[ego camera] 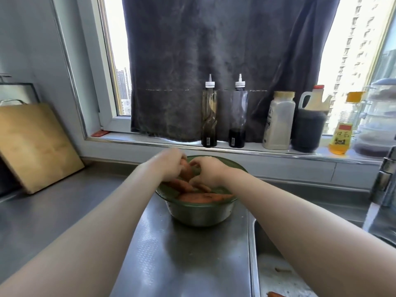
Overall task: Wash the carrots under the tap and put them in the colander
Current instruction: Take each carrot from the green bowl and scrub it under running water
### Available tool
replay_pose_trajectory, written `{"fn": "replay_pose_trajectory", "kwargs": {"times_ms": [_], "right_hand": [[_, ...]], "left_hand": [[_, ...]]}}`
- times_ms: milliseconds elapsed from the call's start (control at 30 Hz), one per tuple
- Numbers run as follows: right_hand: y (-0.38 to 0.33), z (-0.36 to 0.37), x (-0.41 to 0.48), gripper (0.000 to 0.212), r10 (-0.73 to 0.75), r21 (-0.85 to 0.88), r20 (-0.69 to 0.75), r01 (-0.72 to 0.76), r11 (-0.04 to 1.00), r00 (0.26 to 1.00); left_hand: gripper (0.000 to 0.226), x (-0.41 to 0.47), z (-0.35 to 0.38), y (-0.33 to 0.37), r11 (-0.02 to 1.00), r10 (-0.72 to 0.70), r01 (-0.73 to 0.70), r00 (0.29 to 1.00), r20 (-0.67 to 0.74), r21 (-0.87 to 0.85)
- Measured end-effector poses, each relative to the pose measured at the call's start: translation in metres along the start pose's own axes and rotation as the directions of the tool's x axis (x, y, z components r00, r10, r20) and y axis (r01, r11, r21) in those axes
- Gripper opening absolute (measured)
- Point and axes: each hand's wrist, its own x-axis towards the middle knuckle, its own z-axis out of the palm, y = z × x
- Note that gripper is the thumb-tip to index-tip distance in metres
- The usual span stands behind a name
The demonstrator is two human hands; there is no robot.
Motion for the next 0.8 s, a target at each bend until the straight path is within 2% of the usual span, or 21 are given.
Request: {"fn": "replay_pose_trajectory", "kwargs": {"times_ms": [100, 200, 300, 433, 533, 667, 800], "right_hand": [[0.006, -0.015, -0.014, 0.051, -0.036, 0.122, -0.154, 0.055, 0.991, 0.987], [0.016, -0.037, -0.039, 0.043, -0.033, 0.189, -0.301, 0.093, 0.977, 0.953], [0.033, -0.054, -0.070, 0.037, 0.003, 0.210, -0.335, 0.072, 0.975, 0.942], [0.063, -0.062, -0.124, 0.032, 0.054, 0.292, -0.390, 0.068, 0.954, 0.919], [0.093, -0.055, -0.165, 0.036, 0.140, 0.360, -0.397, 0.013, 0.933, 0.907], [0.151, -0.027, -0.211, 0.015, 0.246, 0.447, -0.244, -0.116, 0.887, 0.938], [0.200, -0.009, -0.250, 0.018, 0.287, 0.438, -0.141, -0.200, 0.876, 0.948]], "left_hand": [[0.030, -0.006, -0.025, 0.019, 0.993, 0.072, -0.084, 0.988, -0.136, -0.087], [0.033, -0.015, -0.036, 0.049, 0.960, 0.114, -0.179, 0.953, -0.282, -0.216], [0.030, -0.024, -0.033, 0.089, 0.914, 0.125, -0.259, 0.912, -0.390, -0.312], [0.021, -0.033, -0.019, 0.147, 0.856, 0.144, -0.335, 0.885, -0.442, -0.394], [0.017, -0.036, 0.004, 0.186, 0.833, 0.192, -0.367, 0.893, -0.407, -0.414], [0.021, -0.038, 0.062, 0.228, 0.848, 0.251, -0.332, 0.938, -0.239, -0.414], [0.026, -0.047, 0.124, 0.256, 0.851, 0.226, -0.230, 0.972, -0.067, -0.472]]}}
